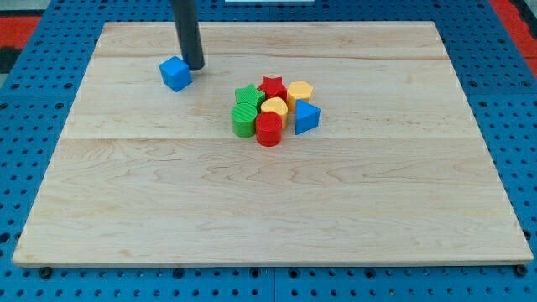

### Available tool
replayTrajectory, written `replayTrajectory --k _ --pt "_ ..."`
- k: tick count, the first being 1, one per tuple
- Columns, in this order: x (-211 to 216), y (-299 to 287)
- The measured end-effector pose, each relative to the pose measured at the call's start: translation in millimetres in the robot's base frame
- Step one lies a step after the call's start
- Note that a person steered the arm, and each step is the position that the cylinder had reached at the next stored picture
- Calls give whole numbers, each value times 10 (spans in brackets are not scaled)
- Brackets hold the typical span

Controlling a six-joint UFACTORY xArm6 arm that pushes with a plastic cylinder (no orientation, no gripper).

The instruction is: Push the blue cube to the center left

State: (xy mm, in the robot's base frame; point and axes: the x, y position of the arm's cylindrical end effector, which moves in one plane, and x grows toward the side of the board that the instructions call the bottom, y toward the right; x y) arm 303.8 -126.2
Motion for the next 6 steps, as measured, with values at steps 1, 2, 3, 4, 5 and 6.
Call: replayTrajectory --k 1,2,3,4,5,6 --pt "142 -191" --pt "111 -566" --pt "195 -782" --pt "481 -790" --pt "774 -806" --pt "923 -1029"
